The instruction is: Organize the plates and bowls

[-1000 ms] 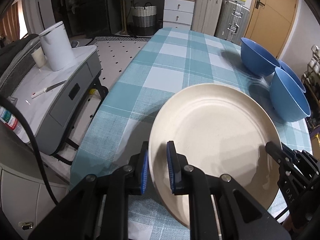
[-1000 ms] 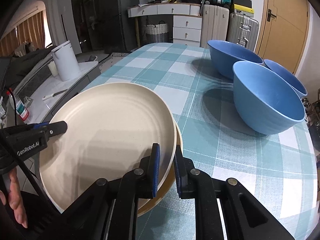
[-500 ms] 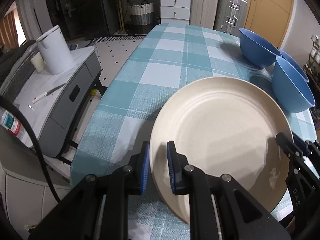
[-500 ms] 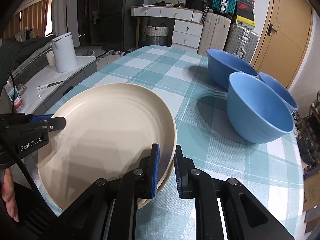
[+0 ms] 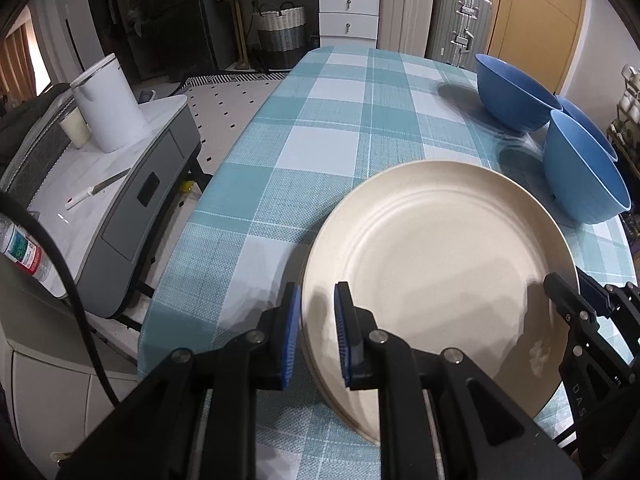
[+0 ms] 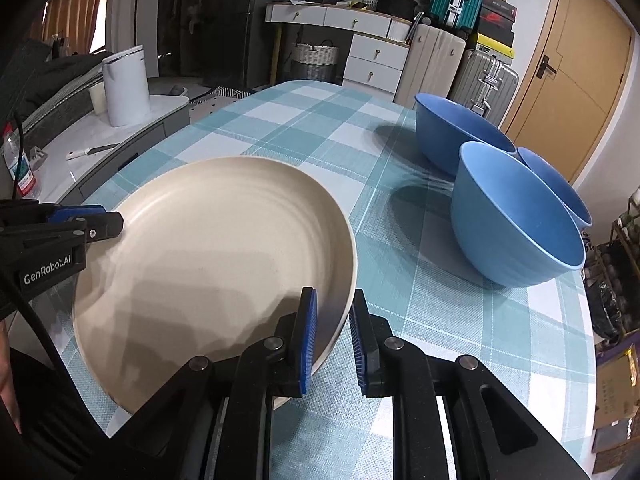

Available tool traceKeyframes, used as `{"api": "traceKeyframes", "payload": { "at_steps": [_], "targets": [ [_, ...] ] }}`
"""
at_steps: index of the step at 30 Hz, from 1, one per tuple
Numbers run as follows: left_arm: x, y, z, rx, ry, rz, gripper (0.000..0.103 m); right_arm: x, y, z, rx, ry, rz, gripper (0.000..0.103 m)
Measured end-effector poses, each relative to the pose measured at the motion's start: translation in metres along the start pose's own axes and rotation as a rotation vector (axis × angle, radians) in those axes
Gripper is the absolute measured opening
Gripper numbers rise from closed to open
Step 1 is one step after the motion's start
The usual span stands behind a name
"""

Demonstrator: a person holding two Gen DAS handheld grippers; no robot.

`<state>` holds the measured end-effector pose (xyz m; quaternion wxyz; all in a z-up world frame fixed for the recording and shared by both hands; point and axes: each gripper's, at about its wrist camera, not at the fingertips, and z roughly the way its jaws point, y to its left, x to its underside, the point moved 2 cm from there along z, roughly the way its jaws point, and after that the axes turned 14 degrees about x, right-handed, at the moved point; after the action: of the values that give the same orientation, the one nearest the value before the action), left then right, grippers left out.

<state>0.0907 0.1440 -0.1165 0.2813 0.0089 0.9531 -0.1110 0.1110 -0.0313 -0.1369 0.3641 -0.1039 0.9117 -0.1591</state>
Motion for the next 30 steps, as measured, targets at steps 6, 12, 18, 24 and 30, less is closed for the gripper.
{"api": "traceKeyframes", "payload": {
  "at_steps": [6, 12, 18, 24, 30],
  "targets": [
    [0.0, 0.004, -0.001, 0.01, 0.002, -0.023, 0.015, 0.0, -0.005, 0.002, -0.027, 0.018, 0.008, 0.016],
    [-0.002, 0.015, -0.003, 0.027, -0.001, -0.075, 0.016, -0.002, -0.027, -0.003, -0.063, 0.001, 0.102, 0.027],
    [-0.003, 0.017, -0.006, 0.038, -0.011, -0.086, 0.017, -0.002, -0.048, 0.005, -0.153, 0.053, 0.237, 0.032],
    [-0.004, 0.015, -0.013, 0.053, -0.038, -0.074, 0.018, -0.004, -0.062, 0.002, -0.236, 0.047, 0.338, 0.034],
    [-0.006, -0.004, -0.052, 0.068, -0.235, -0.002, 0.027, -0.01, -0.07, -0.018, -0.217, -0.045, 0.333, 0.058]
  ]
}}
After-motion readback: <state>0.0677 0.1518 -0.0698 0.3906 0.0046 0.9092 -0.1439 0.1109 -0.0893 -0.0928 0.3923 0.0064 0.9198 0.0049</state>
